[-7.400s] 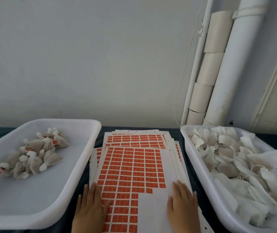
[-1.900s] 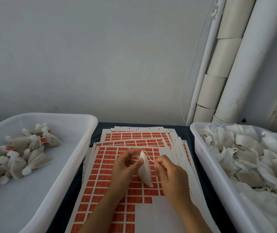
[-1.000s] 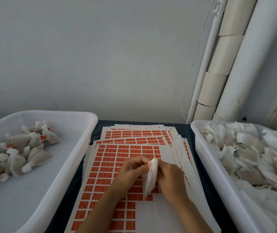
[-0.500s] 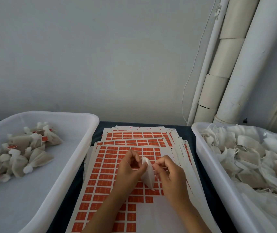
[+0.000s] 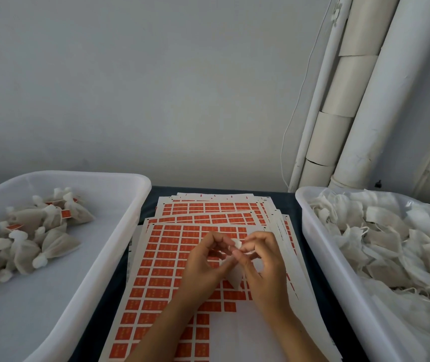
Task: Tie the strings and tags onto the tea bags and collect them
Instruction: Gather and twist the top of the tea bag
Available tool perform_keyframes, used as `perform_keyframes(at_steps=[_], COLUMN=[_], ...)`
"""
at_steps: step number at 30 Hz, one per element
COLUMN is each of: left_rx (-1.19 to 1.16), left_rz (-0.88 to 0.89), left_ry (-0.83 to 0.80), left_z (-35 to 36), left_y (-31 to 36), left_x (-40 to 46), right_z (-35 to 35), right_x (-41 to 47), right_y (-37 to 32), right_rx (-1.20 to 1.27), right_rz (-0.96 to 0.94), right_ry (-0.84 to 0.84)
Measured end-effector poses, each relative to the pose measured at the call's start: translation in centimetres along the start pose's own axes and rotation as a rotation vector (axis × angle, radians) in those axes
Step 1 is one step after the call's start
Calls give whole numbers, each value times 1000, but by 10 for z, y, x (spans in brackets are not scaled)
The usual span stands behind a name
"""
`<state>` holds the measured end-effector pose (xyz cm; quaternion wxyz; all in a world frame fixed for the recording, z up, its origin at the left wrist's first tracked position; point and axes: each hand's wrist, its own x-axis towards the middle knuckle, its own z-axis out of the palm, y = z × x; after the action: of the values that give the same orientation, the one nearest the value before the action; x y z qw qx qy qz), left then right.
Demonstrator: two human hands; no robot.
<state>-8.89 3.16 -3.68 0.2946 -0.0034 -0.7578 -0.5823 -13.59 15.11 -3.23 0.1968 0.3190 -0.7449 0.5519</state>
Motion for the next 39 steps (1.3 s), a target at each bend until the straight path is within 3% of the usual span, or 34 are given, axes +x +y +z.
perform_keyframes(at_steps=[8,15,25,30,34,39], left_rx=[-27,-83,29,47,28,6], left_rz=[-1,-30,-95,-96,-101,-118], left_ry=[18,-13,57,70,67,57], left_z=[-3,-3,-2,-3,-4,-5], left_y=[2,3,1,1,3,0], left_x=[1,1,1,0,2,3], right_z=[0,-2,-4,-4,-5,-2], right_x=[0,1,1,1,3,1], right_y=[-4,-2,-5,-5,0,4], right_rx=[83,308,150,204,309,192], right_rz=[17,273,178,138,254,278], right_ry=[-64,-132,-153,-213,-194,-219])
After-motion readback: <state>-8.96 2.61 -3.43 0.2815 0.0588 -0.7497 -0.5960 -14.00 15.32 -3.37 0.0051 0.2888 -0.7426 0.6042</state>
